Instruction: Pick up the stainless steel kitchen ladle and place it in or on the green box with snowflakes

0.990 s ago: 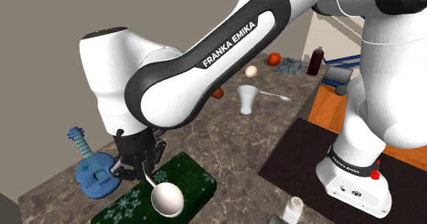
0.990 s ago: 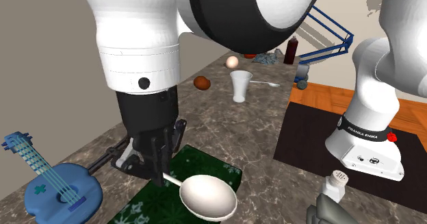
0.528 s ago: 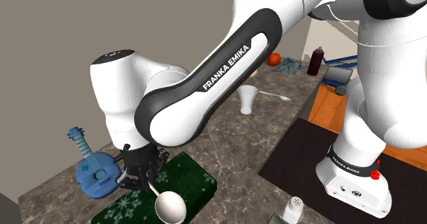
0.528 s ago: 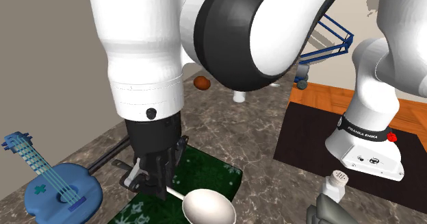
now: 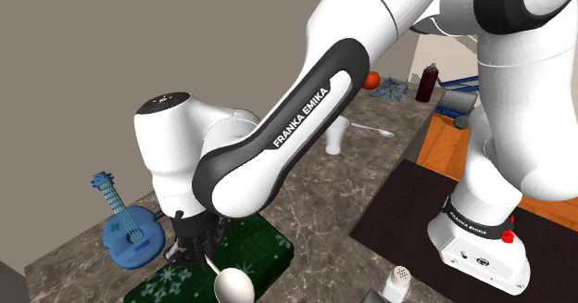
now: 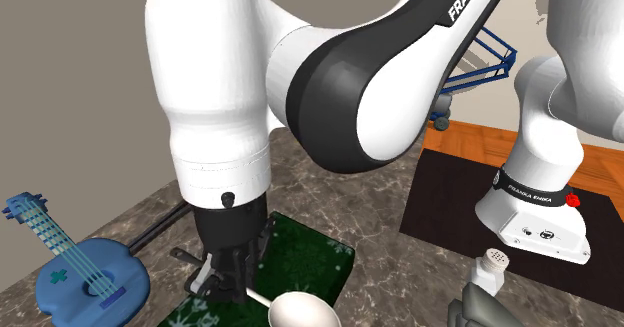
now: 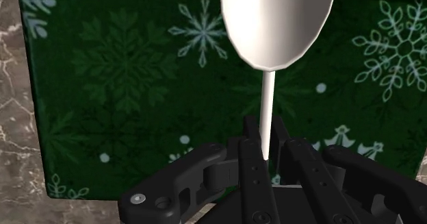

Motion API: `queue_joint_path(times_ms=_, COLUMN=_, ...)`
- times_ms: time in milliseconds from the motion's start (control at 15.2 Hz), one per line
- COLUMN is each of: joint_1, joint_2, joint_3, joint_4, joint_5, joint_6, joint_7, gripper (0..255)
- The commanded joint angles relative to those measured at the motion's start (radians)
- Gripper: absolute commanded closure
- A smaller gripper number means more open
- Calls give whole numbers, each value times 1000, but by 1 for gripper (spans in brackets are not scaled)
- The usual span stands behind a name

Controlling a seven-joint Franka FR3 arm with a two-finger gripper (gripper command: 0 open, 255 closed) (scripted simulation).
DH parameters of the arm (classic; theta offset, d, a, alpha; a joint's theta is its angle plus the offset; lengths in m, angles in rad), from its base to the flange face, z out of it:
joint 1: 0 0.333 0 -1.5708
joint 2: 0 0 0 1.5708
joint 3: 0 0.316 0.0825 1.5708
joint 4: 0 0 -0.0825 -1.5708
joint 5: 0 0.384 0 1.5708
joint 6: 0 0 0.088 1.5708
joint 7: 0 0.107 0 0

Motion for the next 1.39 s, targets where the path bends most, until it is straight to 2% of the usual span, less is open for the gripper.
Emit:
queue_joint_path(times_ms=0, joint_1=0, joint_2=2, joint_3=-1, joint_4=-2, joint_5=-1, joint_6=3, joint_7=0, gripper=255)
queue_joint_path(times_ms=264, joint_1=0, joint_2=2, joint_3=-1, joint_4=-2, joint_5=-1, joint_6=3, joint_7=0, gripper=255)
queue_joint_path(times_ms=330, joint_1=0, joint_2=2, joint_3=-1, joint_4=-2, joint_5=-1, joint_6=3, joint_7=0, gripper=0)
queue_joint_path(times_ms=660, joint_1=0, joint_2=2, joint_3=-1, joint_4=-2, joint_5=-1, joint_6=3, joint_7=0, gripper=0)
queue_joint_path(times_ms=924, joint_1=-23, joint_2=-76, joint_3=16, joint_4=25, joint_5=36, joint_6=-97, joint_7=-24, gripper=0)
queue_joint_path(times_ms=1320, joint_1=-22, joint_2=-76, joint_3=16, joint_4=25, joint_5=36, joint_6=-97, joint_7=-24, gripper=0)
